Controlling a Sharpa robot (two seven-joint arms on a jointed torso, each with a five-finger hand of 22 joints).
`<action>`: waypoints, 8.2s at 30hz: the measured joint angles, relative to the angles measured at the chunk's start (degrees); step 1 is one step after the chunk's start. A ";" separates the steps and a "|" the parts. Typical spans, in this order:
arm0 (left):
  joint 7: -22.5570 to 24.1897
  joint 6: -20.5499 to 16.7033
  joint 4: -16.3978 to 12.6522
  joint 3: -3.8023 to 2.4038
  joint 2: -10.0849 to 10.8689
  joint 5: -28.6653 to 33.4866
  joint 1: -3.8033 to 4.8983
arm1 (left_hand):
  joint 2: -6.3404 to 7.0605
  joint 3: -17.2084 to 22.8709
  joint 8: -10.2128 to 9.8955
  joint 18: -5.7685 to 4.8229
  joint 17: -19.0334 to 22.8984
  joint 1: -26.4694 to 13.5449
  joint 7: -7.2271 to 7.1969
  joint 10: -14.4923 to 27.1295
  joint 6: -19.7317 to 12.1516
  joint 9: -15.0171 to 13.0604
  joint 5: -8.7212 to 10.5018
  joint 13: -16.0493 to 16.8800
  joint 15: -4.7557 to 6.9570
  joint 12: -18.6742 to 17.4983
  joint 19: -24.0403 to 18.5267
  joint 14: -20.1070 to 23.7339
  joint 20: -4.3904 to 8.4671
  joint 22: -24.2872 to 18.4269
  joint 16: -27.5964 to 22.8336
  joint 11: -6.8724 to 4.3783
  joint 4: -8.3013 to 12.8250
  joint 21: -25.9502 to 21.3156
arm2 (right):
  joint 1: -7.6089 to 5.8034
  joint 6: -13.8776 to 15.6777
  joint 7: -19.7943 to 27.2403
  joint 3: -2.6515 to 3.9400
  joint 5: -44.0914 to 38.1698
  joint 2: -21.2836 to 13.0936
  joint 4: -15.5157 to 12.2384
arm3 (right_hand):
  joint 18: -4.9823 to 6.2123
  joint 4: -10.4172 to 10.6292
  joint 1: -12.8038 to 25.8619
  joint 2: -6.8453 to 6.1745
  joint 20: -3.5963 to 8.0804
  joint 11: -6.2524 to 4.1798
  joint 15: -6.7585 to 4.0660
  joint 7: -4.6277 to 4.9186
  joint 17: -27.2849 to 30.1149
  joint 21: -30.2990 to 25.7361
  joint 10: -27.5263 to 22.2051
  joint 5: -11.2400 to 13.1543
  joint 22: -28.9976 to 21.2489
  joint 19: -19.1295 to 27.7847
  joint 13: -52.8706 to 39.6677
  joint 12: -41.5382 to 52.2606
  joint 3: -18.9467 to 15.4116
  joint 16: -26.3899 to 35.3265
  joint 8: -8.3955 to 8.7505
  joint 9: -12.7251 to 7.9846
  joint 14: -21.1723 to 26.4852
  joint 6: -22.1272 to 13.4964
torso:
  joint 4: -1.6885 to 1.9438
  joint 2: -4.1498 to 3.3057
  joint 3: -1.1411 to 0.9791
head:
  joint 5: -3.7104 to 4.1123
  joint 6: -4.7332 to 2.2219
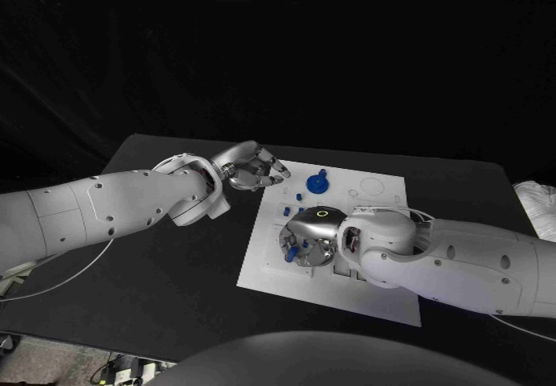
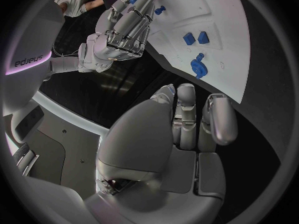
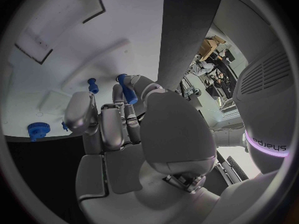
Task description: Assemble the parts on the task board
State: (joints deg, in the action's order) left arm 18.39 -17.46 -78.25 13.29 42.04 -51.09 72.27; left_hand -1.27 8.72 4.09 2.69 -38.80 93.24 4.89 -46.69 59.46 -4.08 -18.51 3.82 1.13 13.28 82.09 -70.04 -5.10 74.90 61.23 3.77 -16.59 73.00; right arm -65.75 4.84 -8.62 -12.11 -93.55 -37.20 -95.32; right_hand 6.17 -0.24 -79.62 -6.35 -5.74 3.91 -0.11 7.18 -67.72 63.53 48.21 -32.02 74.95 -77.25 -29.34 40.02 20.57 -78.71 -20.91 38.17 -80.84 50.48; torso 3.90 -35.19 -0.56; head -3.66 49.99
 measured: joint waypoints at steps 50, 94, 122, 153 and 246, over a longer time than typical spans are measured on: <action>-1.14 1.53 0.21 0.00 -0.14 -0.02 -0.25 | 0.00 0.17 0.00 0.00 0.23 0.00 0.00 -0.20 0.00 0.01 0.00 0.00 0.00 0.00 0.00 0.00 0.00 0.03 -0.26 0.21 0.18 0.00 | 1.37 3.09 0.71 -0.02 -1.85 -2.81 -1.65 | 0.90 -1.92 2.94 -0.83 -3.28 4.58 3.17 -1.39 8.97 -12.03 -24.93 15.29 -0.03 7.78 -4.68 0.26 -3.45 4.00 10.97 -5.83 8.29 -11.56 | -0.02 0.02 -0.02 | -0.48 0.00; -1.24 0.07 2.00 0.00 -1.68 0.02 -1.20 | 0.22 0.65 0.00 0.00 0.63 0.22 0.43 -0.20 0.01 0.01 -0.24 0.00 -0.20 0.00 -0.20 0.20 -0.21 0.02 -0.48 0.20 0.02 -0.23 | -12.41 -8.80 -21.03 -1.07 21.54 -22.34 -5.86 | -2.26 16.08 26.65 5.20 3.08 -4.63 -3.50 -4.51 -7.23 13.98 35.74 24.62 0.01 -6.39 -45.62 49.78 -14.00 -11.10 6.60 -8.38 -3.09 13.43 | -0.08 1.15 0.92 | 3.78 0.01; -1.18 0.35 2.54 0.00 -2.07 0.03 -1.47 | 0.22 1.26 0.00 0.00 0.62 0.22 0.62 -0.83 -0.20 0.01 -0.24 0.00 -0.20 0.00 -0.20 0.20 -0.20 0.01 -0.48 0.42 0.00 -0.23 | -9.26 -19.54 -28.23 -1.06 17.80 -16.01 -0.62 | -3.12 15.91 29.18 5.06 3.29 -5.05 -3.91 -5.03 -7.21 14.63 35.73 26.59 -0.01 -6.59 -45.60 49.77 -15.59 -11.10 8.95 -10.73 -3.08 17.16 | -0.16 1.22 0.97 | 3.71 0.01; -1.07 1.32 2.65 0.00 -2.39 0.03 -1.97 | 0.22 1.92 0.00 0.00 0.87 0.22 0.61 -1.44 -0.20 0.01 -0.24 0.00 -0.40 0.00 -0.20 0.40 -0.20 0.01 -0.48 0.61 0.04 -0.45 | -6.71 -21.38 -28.78 -1.07 23.55 -15.42 0.55 | -3.12 13.90 29.62 5.67 3.49 -5.05 -3.91 -4.05 -7.19 14.44 35.73 26.12 -0.03 -6.79 -45.58 49.77 -16.29 -11.10 12.63 -13.51 -3.08 16.60 | -0.17 1.20 0.96 | 3.71 0.01; -3.03 3.82 3.17 0.00 -2.68 0.01 -2.27 | 0.45 2.53 0.00 0.87 1.51 0.45 0.61 -1.43 -0.20 0.01 -0.24 0.00 -0.33 0.00 -0.41 0.74 -0.41 0.00 -0.68 0.61 0.01 -0.66 | -6.69 -13.96 -27.72 -0.98 43.61 -9.87 1.61 | -2.23 4.01 30.38 4.96 3.79 -5.74 -4.72 -4.57 -7.19 3.68 35.82 11.43 -0.03 -2.14 -45.61 49.76 -3.27 -11.10 8.53 6.41 -3.09 10.72 | -0.17 1.19 0.97 | 3.01 0.00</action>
State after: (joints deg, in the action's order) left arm 15.36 -13.64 -75.07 13.29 39.36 -51.08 70.00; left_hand -0.83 11.25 4.09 3.56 -37.29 93.69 5.50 -48.12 59.26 -4.07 -18.75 3.82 0.80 13.28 81.68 -69.30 -5.51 74.90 60.55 4.38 -16.59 72.34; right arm -72.44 -9.12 -36.34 -13.09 -49.94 -47.07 -93.71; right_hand 3.94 3.77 -49.23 -1.39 -1.95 -1.83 -4.83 2.60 -74.91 67.21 84.04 -20.59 74.92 -79.39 -74.95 89.78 17.30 -89.80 -12.39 44.58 -83.93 61.20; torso 3.73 -34.00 0.41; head -0.65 49.99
